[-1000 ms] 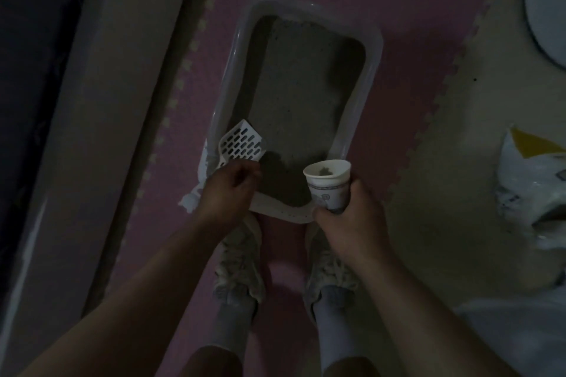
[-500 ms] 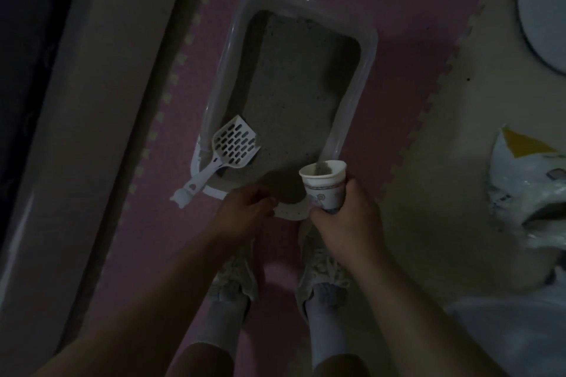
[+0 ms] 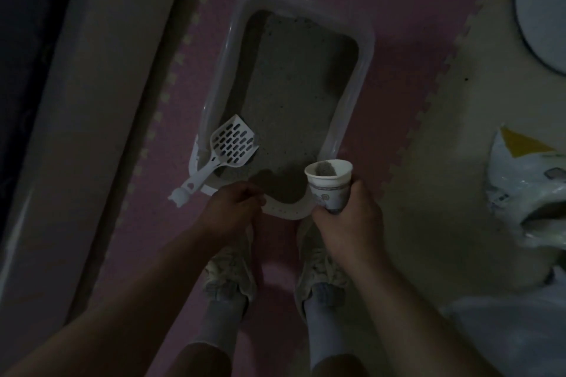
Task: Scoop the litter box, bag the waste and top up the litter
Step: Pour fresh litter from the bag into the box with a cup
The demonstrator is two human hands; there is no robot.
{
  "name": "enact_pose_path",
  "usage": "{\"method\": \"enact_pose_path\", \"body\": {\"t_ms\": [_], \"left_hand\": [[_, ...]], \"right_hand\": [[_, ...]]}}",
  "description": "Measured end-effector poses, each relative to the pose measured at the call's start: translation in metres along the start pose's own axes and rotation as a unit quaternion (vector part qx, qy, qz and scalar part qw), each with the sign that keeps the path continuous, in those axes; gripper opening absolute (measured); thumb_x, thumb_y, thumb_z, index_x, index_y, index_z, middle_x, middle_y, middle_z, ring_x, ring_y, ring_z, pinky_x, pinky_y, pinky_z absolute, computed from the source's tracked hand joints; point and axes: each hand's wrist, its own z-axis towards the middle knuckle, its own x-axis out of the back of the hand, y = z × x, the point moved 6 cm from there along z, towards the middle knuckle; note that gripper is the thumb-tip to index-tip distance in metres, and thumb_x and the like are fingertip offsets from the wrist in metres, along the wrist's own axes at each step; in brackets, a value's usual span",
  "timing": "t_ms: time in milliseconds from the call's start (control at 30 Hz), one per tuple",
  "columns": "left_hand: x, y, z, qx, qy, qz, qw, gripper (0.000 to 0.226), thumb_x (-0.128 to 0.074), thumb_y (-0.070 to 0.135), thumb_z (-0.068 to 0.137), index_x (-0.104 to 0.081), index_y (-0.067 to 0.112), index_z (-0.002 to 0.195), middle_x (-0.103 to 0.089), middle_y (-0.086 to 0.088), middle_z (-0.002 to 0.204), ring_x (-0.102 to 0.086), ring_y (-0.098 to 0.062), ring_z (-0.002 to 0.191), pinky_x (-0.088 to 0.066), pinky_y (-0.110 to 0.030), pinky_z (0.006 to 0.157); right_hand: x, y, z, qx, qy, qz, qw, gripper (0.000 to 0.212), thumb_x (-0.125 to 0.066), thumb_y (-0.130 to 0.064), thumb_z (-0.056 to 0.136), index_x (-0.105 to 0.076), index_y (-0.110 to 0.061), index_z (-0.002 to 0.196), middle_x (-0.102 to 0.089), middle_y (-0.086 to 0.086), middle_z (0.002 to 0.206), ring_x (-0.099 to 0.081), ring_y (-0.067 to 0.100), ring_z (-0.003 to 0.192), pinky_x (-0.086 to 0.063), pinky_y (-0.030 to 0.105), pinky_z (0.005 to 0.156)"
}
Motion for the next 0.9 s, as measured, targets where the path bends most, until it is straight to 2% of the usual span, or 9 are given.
{"method": "enact_pose_path", "body": {"t_ms": [100,200,267,500,767,900], "left_hand": [[0.0,0.003,-0.001,-0.003,-0.002,-0.008,1.0,0.009,-0.064,0.026,0.085,-0.068,0.034,0.087,-0.075,-0.005,0.101,-0.069,-0.024,0.099,-0.053,-0.051,0.095],[-0.001,-0.001,0.001,0.003,-0.005,0.004,1.0,0.019,-0.062,0.015,0.094,-0.068,0.033,0.09,-0.075,-0.005,0.101,-0.069,-0.024,0.098,-0.053,-0.05,0.095],[-0.002,-0.003,0.002,0.008,-0.005,0.005,1.0,0.019,-0.063,0.016,0.094,-0.069,0.033,0.09,-0.075,-0.003,0.1,-0.07,-0.023,0.098,-0.054,-0.051,0.095],[-0.004,-0.003,0.002,0.014,-0.004,0.008,1.0,0.018,-0.062,0.018,0.095,-0.068,0.034,0.091,-0.075,0.0,0.101,-0.069,-0.019,0.097,-0.055,-0.047,0.095],[-0.007,-0.003,-0.001,0.012,-0.006,0.013,1.0,0.018,-0.062,0.018,0.092,-0.068,0.034,0.088,-0.075,0.0,0.102,-0.069,-0.022,0.099,-0.053,-0.05,0.096],[-0.011,-0.002,-0.004,0.013,-0.006,0.008,1.0,0.01,-0.064,0.032,0.08,-0.07,0.034,0.088,-0.074,0.001,0.102,-0.068,-0.021,0.099,-0.053,-0.051,0.096]], "right_hand": [[0.001,0.001,0.001,-0.002,-0.003,0.007,1.0,0.039,-0.078,-0.025,0.074,-0.056,-0.023,0.107,-0.064,-0.005,0.103,-0.063,0.013,0.091,-0.044,0.025,0.066],[-0.001,0.003,0.0,0.001,-0.006,0.001,1.0,0.038,-0.077,-0.027,0.073,-0.056,-0.024,0.105,-0.065,-0.006,0.101,-0.064,0.014,0.09,-0.049,0.03,0.068],[0.0,0.005,0.0,0.007,-0.001,-0.003,1.0,0.038,-0.077,-0.027,0.072,-0.056,-0.024,0.103,-0.064,-0.005,0.1,-0.064,0.014,0.09,-0.053,0.034,0.071],[0.0,0.006,-0.003,0.02,-0.019,0.002,1.0,0.039,-0.079,-0.026,0.073,-0.057,-0.026,0.105,-0.065,-0.009,0.099,-0.064,0.009,0.087,-0.042,0.019,0.061],[-0.003,0.011,-0.007,0.018,-0.023,0.004,1.0,0.041,-0.079,-0.026,0.073,-0.055,-0.025,0.106,-0.063,-0.007,0.102,-0.063,0.011,0.09,-0.05,0.028,0.068],[0.0,0.012,-0.007,0.02,-0.02,0.001,1.0,0.042,-0.079,-0.026,0.074,-0.056,-0.025,0.11,-0.064,-0.008,0.105,-0.063,0.01,0.093,-0.052,0.03,0.073]]}}
